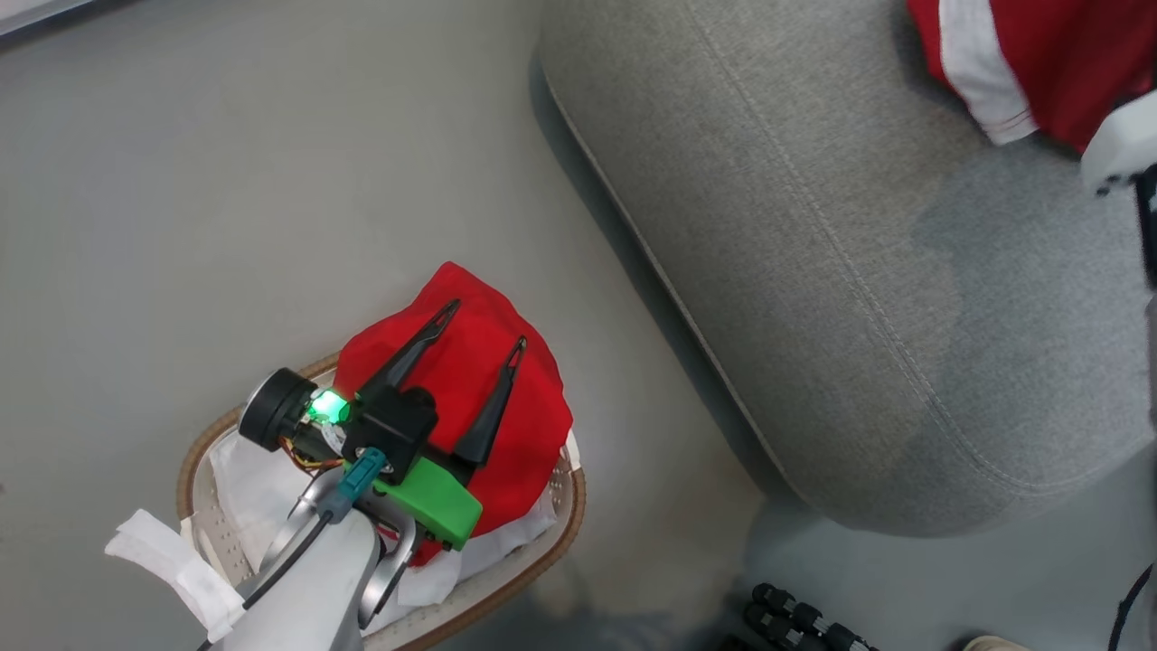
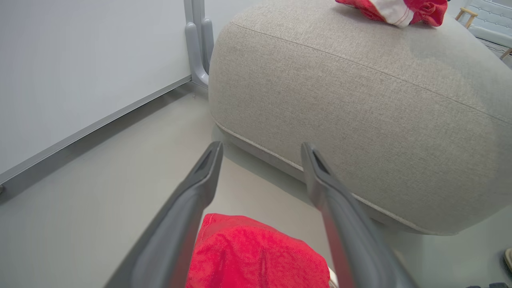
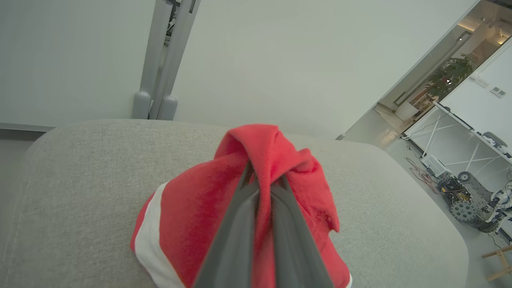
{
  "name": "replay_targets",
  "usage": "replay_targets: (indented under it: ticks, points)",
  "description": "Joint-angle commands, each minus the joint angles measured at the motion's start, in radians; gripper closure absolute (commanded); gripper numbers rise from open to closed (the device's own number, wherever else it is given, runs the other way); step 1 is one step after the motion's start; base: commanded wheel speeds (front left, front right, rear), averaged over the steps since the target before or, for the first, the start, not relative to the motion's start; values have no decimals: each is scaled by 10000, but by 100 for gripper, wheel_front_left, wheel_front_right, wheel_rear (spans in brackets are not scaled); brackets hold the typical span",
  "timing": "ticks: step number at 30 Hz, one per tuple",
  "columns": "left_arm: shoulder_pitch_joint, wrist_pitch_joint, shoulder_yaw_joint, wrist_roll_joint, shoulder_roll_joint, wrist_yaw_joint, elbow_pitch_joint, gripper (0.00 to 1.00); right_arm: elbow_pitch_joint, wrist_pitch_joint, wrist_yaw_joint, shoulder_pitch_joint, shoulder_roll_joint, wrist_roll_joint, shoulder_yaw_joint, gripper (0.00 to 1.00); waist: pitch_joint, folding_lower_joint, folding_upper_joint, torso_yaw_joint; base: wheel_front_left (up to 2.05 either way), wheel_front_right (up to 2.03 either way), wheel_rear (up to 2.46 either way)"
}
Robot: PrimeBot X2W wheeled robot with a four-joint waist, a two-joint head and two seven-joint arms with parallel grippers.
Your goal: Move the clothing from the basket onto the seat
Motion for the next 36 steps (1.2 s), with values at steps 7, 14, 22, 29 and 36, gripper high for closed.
replay_targets:
  ticks: [7,14,22,29,36]
  points:
    - [17,7,308,-142,-77,-32,287,0,568,-7,-14,1855,842,-415,-746,69,7,-2,-1,471,0,0,0]
    - [335,9,945,-230,-455,-23,428,0,47,-7,-12,3430,1454,-137,-1956,0,-659,-2,-1,543,0,0,0]
    - [1036,9,1883,-21,-923,-24,500,0,-892,-7,-12,5045,1839,-39,-1641,0,-1839,-2,-1,828,0,0,0]
    - [1493,9,2952,105,-1258,-13,787,0,-1378,-7,-12,5536,1769,405,-277,0,-2767,-2,-1,1556,0,0,0]
    - [1987,9,4029,241,-1487,71,1136,0,-1847,-7,-12,5713,1977,1002,695,0,-3440,-2,-1,2474,0,0,0]
